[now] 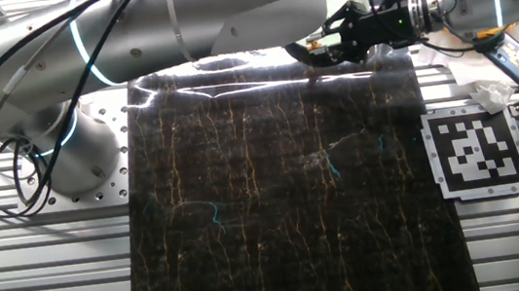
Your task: Use a clamp
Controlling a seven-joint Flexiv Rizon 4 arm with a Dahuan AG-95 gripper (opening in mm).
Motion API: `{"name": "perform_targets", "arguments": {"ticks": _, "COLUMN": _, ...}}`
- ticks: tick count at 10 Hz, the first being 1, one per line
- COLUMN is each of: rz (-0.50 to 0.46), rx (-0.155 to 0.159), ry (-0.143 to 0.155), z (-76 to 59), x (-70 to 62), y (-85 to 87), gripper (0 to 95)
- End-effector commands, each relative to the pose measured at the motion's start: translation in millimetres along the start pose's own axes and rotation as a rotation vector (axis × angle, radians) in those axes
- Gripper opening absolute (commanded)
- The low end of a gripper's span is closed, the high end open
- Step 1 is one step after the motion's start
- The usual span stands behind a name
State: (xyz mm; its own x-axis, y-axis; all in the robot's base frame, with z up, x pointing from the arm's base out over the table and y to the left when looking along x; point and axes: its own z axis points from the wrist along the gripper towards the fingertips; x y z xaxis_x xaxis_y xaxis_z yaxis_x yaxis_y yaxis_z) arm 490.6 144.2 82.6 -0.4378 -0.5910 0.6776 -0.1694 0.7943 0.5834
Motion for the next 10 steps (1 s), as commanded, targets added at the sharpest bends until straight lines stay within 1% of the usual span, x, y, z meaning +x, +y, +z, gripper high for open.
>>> {"name": "perform_targets", "arguments": {"ticks": 1, "rz": 0.005, "rx": 0.004, "ry": -0.004, "z": 4.2, "x": 1.7, "y": 4.4, "gripper": 0.0}}
{"name": "perform_targets", "arguments": {"ticks": 3, "rz": 0.009, "rx": 0.006, "ry": -0.007, "z": 5.0, "x": 1.3, "y": 5.7, "gripper": 0.0}}
{"name": "perform_targets", "arguments": {"ticks": 5, "rz": 0.03, "rx": 0.01, "ry": -0.015, "z": 7.0, "x": -5.7, "y": 6.3, "gripper": 0.0}}
{"name": "perform_targets", "arguments": {"ticks": 6, "rz": 0.038, "rx": 0.013, "ry": -0.016, "z": 7.3, "x": -6.9, "y": 6.6, "gripper": 0.0}}
{"name": "perform_targets", "arguments": {"ticks": 8, "rz": 0.043, "rx": 0.021, "ry": -0.029, "z": 7.1, "x": -8.2, "y": 5.0, "gripper": 0.0}}
{"name": "perform_targets", "arguments": {"ticks": 10, "rz": 0.047, "rx": 0.029, "ry": -0.033, "z": 7.3, "x": -8.9, "y": 5.0, "gripper": 0.0}}
